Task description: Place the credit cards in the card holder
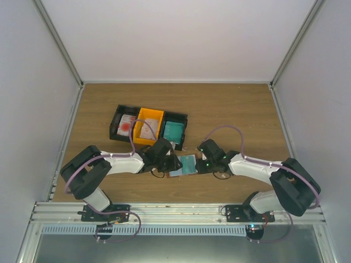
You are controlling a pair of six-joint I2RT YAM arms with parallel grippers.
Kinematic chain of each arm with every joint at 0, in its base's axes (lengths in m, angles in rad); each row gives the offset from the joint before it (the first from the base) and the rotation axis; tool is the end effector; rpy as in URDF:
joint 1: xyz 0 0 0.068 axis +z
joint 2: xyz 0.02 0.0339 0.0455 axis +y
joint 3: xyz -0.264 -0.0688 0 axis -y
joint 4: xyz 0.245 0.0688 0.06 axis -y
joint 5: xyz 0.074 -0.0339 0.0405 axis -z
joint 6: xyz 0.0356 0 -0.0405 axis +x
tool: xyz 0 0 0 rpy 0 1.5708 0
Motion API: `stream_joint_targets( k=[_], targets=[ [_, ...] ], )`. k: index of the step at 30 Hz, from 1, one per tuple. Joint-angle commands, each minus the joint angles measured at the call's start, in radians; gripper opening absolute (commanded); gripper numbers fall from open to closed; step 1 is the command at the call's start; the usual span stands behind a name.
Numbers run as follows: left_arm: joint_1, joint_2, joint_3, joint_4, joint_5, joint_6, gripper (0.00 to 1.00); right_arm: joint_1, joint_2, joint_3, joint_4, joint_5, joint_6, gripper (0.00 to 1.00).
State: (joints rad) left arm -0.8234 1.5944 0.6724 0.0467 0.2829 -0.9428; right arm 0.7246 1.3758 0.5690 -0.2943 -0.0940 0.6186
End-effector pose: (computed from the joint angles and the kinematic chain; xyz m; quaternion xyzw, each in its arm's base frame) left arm 0.1908 -0.2205 0.1354 -0.0076 0.9320 -0.3448 0.1117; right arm 0.1709 0.1558 0.1395 -0.0624 0.9695 0.1804 0.1535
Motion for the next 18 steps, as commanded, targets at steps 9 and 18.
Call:
stream_joint_targets(
  k=[9, 18],
  targets=[
    [-0.008, 0.125, 0.069, 0.056, 0.091, 0.035, 0.23, 0.008, 0.031, 0.002, -0.031, -0.002, -0.019, 0.28],
    [-0.025, 0.127, 0.088, 0.107, 0.14, 0.099, 0.19, 0.007, -0.062, 0.003, -0.039, 0.03, -0.005, 0.39]
  ],
)
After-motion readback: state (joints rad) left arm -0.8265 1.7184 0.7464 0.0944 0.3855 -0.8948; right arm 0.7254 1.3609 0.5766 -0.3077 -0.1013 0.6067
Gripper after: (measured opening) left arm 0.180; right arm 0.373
